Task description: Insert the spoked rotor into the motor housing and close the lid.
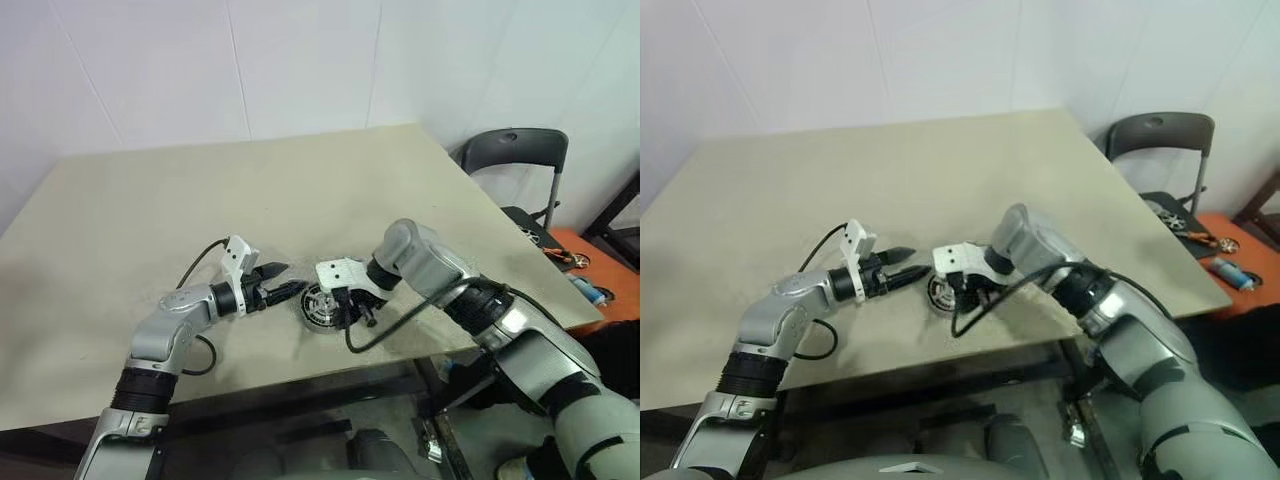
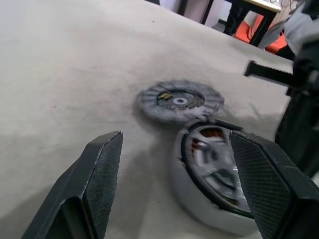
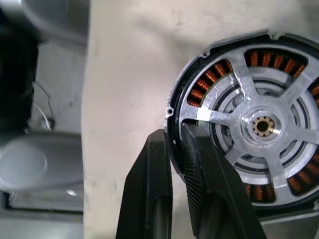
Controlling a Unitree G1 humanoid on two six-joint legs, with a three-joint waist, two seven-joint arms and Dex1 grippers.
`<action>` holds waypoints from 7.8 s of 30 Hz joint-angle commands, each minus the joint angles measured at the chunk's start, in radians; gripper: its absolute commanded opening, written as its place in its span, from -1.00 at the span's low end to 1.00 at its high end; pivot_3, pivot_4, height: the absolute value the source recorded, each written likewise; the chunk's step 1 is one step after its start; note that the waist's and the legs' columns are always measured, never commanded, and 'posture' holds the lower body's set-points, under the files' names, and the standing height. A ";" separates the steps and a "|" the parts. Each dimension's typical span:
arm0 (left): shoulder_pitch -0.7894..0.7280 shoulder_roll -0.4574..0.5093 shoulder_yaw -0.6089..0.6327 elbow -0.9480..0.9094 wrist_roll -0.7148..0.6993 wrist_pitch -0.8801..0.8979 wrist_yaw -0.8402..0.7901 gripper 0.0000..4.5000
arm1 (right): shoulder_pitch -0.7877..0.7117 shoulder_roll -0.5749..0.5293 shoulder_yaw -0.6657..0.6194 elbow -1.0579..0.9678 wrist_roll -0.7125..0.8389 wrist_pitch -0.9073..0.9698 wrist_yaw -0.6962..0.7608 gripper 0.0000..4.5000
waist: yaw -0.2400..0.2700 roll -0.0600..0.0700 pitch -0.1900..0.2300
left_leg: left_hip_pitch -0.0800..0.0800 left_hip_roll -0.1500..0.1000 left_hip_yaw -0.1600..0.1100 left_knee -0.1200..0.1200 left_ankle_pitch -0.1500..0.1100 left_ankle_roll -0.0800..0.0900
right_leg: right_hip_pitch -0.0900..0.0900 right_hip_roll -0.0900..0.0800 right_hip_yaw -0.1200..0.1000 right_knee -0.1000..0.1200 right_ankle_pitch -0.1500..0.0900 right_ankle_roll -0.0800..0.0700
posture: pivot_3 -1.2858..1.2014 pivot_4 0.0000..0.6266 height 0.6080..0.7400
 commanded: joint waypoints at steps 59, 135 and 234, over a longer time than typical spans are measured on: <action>0.036 0.012 0.024 -0.104 -0.013 0.030 0.022 0.62 | 0.058 0.021 -0.461 -0.293 0.316 0.509 -0.141 -0.24 | -0.008 0.007 0.003 | -0.018 -0.003 -0.007 0.005 0.001 0.002 | -0.017 -0.001 -0.004 -0.003 0.010 0.007 | 0.03 -1.00 1.00; -0.023 0.046 -0.003 -0.009 0.036 0.002 0.022 0.62 | 0.492 0.689 -1.211 -0.266 1.006 0.537 -1.648 -0.75 | -0.045 0.009 0.004 | -0.016 -0.001 0.000 -0.008 0.002 0.003 | -0.018 0.001 0.002 -0.013 0.010 0.003 | 0.03 -1.00 1.00; -0.020 -0.012 0.003 0.013 0.055 0.007 0.062 0.62 | 0.218 0.009 -0.078 -0.296 -0.075 -0.082 -1.195 -0.98 | -0.007 0.006 0.003 | -0.019 -0.002 0.002 -0.007 0.001 0.004 | -0.019 -0.001 0.004 -0.018 0.012 0.008 | 0.03 -1.00 1.00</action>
